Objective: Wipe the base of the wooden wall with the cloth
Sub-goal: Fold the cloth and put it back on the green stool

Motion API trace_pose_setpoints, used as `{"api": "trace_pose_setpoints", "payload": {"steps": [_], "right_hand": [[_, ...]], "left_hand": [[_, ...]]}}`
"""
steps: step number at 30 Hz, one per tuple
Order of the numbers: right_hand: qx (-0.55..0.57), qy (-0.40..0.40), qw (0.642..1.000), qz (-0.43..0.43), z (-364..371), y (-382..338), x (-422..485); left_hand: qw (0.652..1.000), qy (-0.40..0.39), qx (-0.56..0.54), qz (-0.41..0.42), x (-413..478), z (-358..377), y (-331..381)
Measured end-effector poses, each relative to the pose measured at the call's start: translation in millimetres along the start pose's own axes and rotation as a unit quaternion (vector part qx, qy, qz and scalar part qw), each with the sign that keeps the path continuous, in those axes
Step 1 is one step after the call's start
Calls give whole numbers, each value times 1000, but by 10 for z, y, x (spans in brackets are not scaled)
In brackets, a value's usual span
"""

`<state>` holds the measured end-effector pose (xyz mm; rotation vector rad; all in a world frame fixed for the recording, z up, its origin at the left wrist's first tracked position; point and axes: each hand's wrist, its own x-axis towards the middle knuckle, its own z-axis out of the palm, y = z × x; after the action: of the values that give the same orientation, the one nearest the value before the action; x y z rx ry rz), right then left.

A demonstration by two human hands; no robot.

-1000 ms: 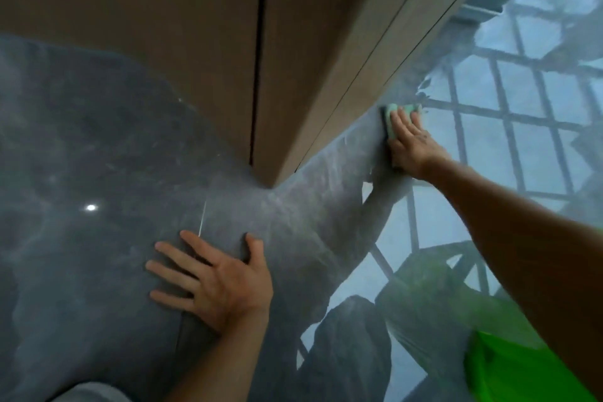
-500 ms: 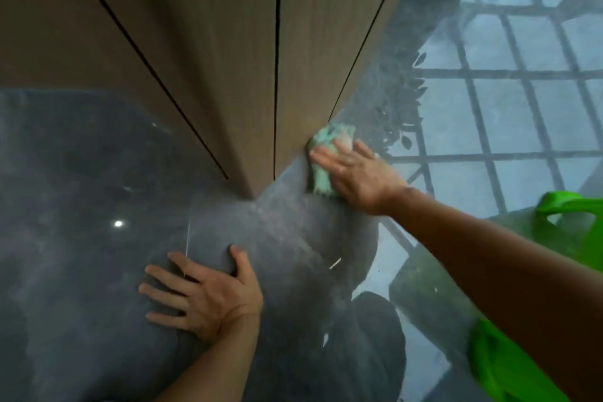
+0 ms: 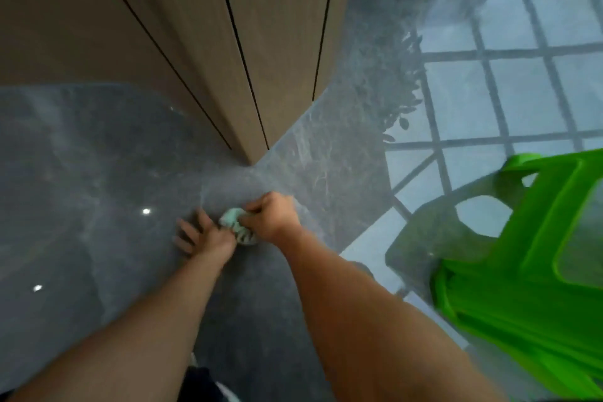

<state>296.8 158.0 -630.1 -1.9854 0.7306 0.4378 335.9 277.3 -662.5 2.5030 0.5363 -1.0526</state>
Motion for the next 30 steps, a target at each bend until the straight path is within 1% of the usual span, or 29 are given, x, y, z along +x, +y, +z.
{"api": "trace_pose_setpoints", "payload": {"steps": [1, 2, 3, 4, 6, 8, 11, 13, 15, 16, 17, 18, 19, 20, 21, 23, 24, 25, 27, 29, 30], "right_hand": [[49, -31, 998, 26, -5, -95, -257], [74, -48, 995, 38, -68, -191, -508], [83, -64, 994, 40, -187, -312, -768], [89, -76, 992, 43, -346, -450, -1056], [113, -71, 990, 51, -787, -747, -1733], [153, -7, 987, 55, -1311, -1021, -2475], [235, 154, 956, 85, -2083, -1271, -3624], [253, 204, 939, 113, -2499, -1245, -4335], [292, 225, 917, 152, -2731, -988, -5021], [347, 215, 895, 181, -2787, -851, -5365], [438, 194, 853, 207, -2802, -721, -5706], [539, 168, 796, 219, -2797, -584, -5995], [619, 151, 742, 208, -2777, -443, -6217], [659, 149, 711, 196, -2761, -308, -6383], [668, 158, 703, 187, -2760, -170, -6484], [628, 195, 731, 183, -2841, 48, -6482], [598, 217, 749, 184, -2906, 147, -6427], [567, 241, 766, 182, -2979, 254, -6342], [507, 308, 789, 161, -3189, 460, -6100], [426, 368, 814, 147, -3445, 628, -5783], [372, 398, 826, 145, -3540, 690, -5608]], "left_hand": [[994, -79, -74, -28, -210, -254, -13], [972, -160, -163, -62, -490, -497, -30], [944, -227, -226, -83, -840, -747, -33], [928, -270, -243, -85, -1188, -965, -19], [924, -311, -213, -59, -1954, -1303, 51], [912, -337, -231, -31, -2793, -1581, 194], [896, -364, -253, 1, -3961, -1836, 519], [885, -390, -254, 26, -4628, -1840, 682], [877, -422, -219, 69, -5163, -1734, 773], [873, -441, -188, 93, -5386, -1652, 798], [867, -461, -156, 107, -5597, -1545, 794], [860, -480, -130, 114, -5785, -1419, 763], [851, -500, -111, 116, -5951, -1288, 724], [841, -520, -90, 116, -6104, -1155, 690], [831, -539, -67, 116, -6246, -1022, 666], [814, -562, -17, 145, -6458, -770, 660], [814, -553, 10, 179, -6529, -639, 693], [821, -526, 28, 220, -6574, -508, 765], [833, -468, 27, 294, -6596, -235, 975], [829, -418, 12, 371, -6579, 43, 1233], [830, -368, 17, 418, -6545, 147, 1352]]}}
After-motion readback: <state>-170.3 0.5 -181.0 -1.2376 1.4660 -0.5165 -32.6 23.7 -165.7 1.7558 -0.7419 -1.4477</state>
